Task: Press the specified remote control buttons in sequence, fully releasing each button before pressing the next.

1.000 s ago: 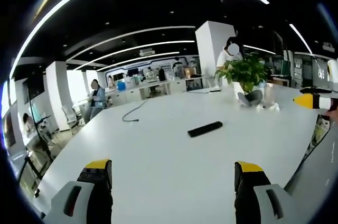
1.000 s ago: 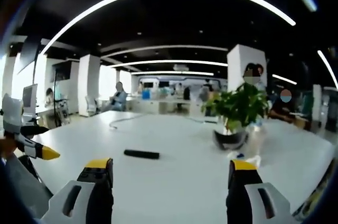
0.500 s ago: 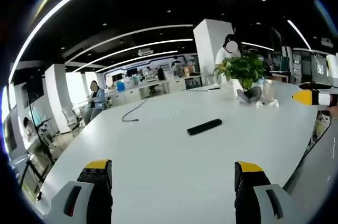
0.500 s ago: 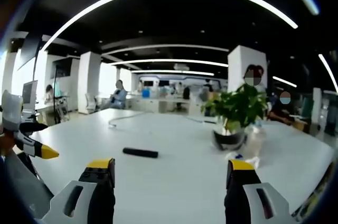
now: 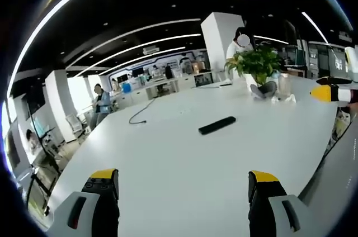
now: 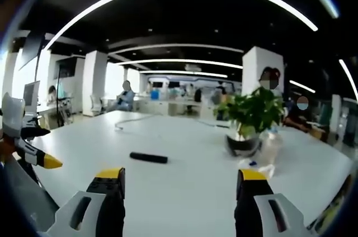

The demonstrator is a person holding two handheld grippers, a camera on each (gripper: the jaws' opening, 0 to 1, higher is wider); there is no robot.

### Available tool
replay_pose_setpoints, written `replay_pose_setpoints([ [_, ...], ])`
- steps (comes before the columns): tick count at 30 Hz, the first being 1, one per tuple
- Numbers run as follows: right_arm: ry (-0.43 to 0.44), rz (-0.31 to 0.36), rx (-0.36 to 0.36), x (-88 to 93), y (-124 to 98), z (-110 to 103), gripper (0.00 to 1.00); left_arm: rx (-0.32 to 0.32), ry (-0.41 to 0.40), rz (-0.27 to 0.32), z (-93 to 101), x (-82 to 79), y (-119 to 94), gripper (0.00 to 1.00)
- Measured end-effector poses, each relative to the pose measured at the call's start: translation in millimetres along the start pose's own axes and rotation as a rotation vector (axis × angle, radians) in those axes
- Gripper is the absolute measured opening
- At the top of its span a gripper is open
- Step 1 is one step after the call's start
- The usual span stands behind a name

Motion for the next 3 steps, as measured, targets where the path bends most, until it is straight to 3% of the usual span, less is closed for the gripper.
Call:
replay_pose_setpoints([
  [3, -0.009, -0.002, -0.007, 0.1, -0.1, -1.7, 0.79, -0.006, -0.006, -0.007, -1.5, 1.2, 0.4, 1.00],
])
Point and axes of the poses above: the point that each gripper's makers call its tool centre point, and the gripper's own axes: y roughly forward along the fingers, z roughly to its right, x roughly out of its underside, the point moved 1 cm from there along -y, roughly backward along the fingers, and after that the axes turned 13 degrees about -y, right-handed, at the moved point
